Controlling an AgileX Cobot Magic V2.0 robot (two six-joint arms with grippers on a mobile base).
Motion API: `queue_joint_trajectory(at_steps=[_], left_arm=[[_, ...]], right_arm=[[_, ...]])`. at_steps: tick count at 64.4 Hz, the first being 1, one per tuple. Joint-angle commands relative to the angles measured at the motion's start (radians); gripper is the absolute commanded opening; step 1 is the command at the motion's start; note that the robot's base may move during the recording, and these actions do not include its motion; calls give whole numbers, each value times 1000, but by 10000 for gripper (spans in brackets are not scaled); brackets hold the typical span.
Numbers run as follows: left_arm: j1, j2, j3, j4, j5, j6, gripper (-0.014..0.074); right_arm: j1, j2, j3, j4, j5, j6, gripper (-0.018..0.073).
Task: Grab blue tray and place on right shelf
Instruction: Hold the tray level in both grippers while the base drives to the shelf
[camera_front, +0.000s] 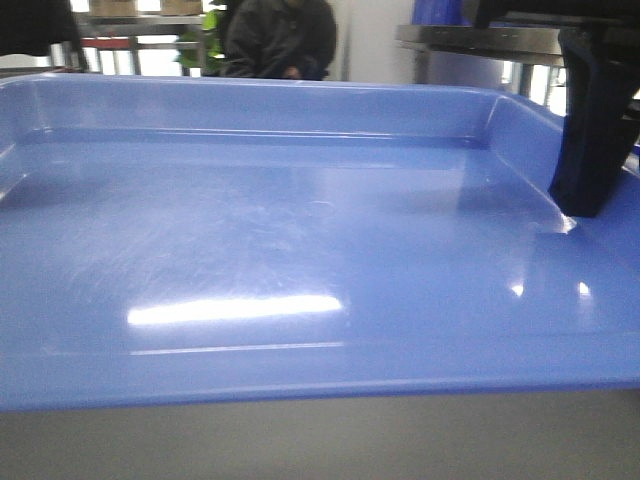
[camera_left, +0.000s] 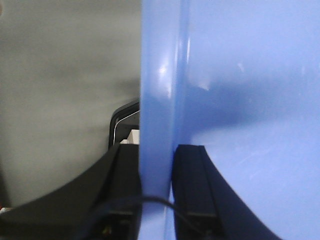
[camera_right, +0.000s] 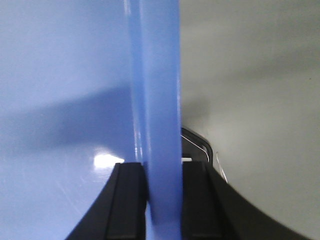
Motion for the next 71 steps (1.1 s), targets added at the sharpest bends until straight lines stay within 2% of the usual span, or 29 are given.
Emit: queue_joint_trajectory(at_steps=[1,71], left_arm=[[-9,-23,-24,-12,-5,-4,54],[-9,-23,-24,-12,-5,-4,54]], right_arm=[[0,-28,-27,-20,-39,9,243],[0,-28,-27,-20,-39,9,243]])
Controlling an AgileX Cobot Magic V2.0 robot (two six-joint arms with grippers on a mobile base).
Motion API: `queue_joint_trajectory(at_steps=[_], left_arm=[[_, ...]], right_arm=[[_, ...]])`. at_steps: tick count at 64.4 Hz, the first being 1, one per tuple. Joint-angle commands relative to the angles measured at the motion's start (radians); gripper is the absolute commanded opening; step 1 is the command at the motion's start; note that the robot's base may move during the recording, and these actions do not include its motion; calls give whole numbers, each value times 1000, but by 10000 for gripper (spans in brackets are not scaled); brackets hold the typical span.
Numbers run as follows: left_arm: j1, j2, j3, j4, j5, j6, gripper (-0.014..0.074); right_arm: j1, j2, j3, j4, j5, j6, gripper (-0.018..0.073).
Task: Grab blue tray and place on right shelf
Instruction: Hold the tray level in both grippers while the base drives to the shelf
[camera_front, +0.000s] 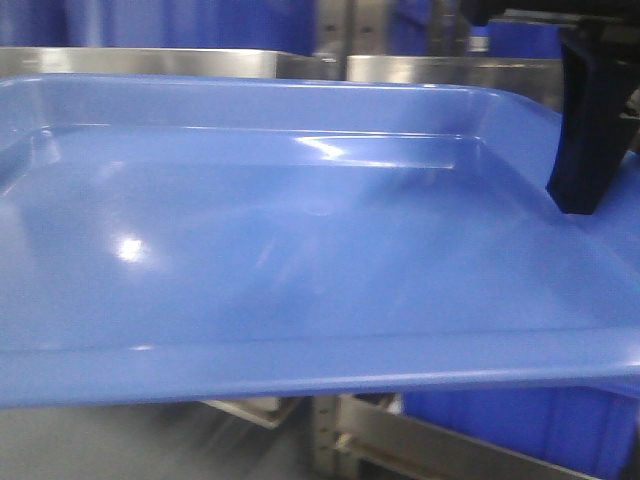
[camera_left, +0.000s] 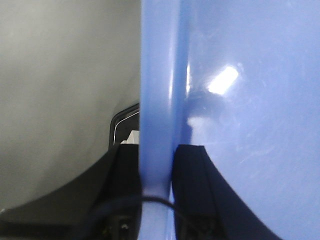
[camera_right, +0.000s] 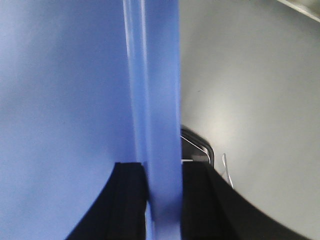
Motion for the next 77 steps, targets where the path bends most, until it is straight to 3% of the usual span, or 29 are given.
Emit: queue_joint_trajectory(at_steps=[1,77], left_arm=[[-9,-23,-24,-16,-3,-4,54],[-9,-23,-24,-16,-3,-4,54]], right_arm=[[0,-28,-27,-20,-31,9,243],[0,-28,-27,-20,-31,9,243]])
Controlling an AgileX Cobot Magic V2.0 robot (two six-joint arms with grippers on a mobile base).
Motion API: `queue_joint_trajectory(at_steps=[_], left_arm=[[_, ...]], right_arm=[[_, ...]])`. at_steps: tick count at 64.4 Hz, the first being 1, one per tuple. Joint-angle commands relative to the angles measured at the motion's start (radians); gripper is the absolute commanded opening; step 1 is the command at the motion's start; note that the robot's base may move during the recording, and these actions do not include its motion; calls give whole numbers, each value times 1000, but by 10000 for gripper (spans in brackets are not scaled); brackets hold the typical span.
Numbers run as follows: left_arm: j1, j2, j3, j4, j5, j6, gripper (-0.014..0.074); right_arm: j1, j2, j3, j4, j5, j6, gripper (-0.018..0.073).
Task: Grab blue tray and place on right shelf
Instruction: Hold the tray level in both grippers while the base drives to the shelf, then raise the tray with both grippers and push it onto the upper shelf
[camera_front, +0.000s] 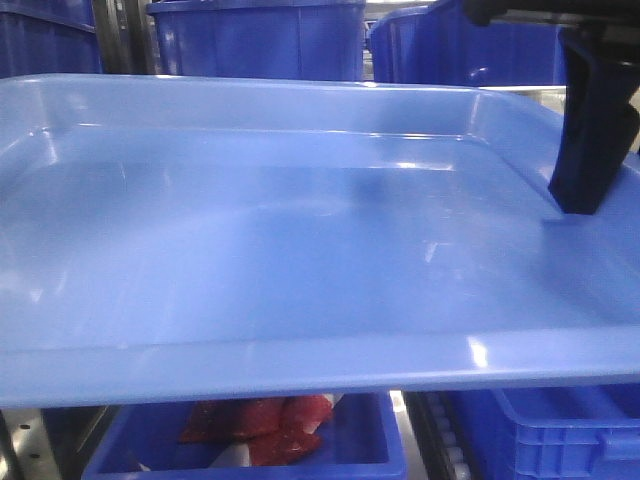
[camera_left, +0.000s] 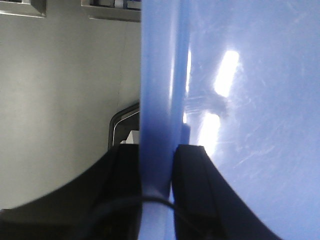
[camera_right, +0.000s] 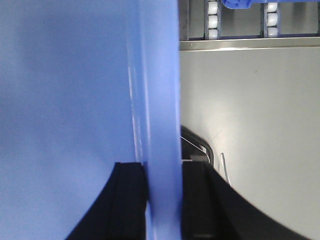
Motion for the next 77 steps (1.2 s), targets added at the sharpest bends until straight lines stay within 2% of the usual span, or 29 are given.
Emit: queue_joint_trajectory(at_steps=[1,68,77], left_arm=[[-9,-23,-24,-12,-1,-4,54],[-9,-23,-24,-24,-10,-4,54],[-9,-23,-41,1,-38,13,54]], right_arm=[[0,-28,-27,-20,-33,9,243],[0,-28,-27,-20,-29,8,243],[0,-28,-40,-20,-18,7,243]])
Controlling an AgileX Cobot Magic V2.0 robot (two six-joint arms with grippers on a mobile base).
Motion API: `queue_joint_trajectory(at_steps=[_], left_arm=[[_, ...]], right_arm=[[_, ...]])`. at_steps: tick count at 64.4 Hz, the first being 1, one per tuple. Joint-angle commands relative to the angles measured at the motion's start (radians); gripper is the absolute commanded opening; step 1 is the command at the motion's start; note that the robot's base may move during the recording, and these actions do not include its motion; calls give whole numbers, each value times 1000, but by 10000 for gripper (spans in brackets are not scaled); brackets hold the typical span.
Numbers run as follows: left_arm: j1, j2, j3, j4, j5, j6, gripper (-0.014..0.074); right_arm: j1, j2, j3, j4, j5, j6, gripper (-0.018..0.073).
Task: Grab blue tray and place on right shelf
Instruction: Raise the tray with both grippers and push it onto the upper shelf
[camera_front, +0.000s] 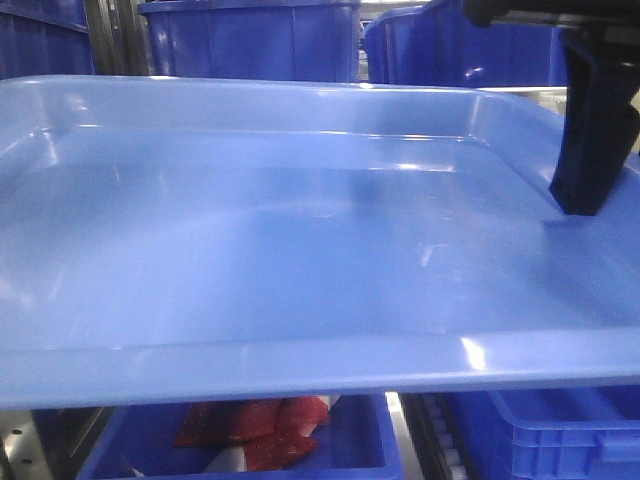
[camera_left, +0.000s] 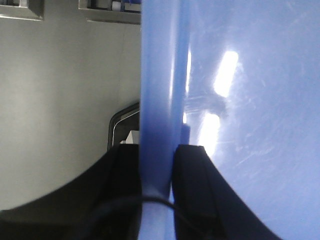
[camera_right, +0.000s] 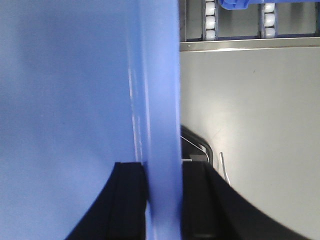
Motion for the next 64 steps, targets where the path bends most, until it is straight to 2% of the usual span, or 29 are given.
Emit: queue_joint_trajectory(at_steps=[1,13,22,26,40,49,56,64], left_arm=[[-9,-23,-47,1,-34,9,54],[-9,-23,-176,42,-35,9,54],[-9,-23,-278,144,-69,9,54],[2,-18,-309,157,-86,9,54],[79,56,-439,139,-127,101,54],[145,154,-510,128,-231,127,54],[179,237,-561,128,-306,157,54],[214,320,-610,128,-389,157,54]], right_arm=[[0,-28,-46,-19,-17,7,243],[0,-28,-198,-21,61,-33,243],[-10,-23,-342,-54,9,-88,243],[-23,-11,-391,-58,-14,-102,243],[-67,95,-549,-58,-43,-152,243],[-86,207,-640,-58,-120,-204,243],[-107,297,-708,-58,-156,-206,243],[-135,388,-783,-57,-164,-206,243]])
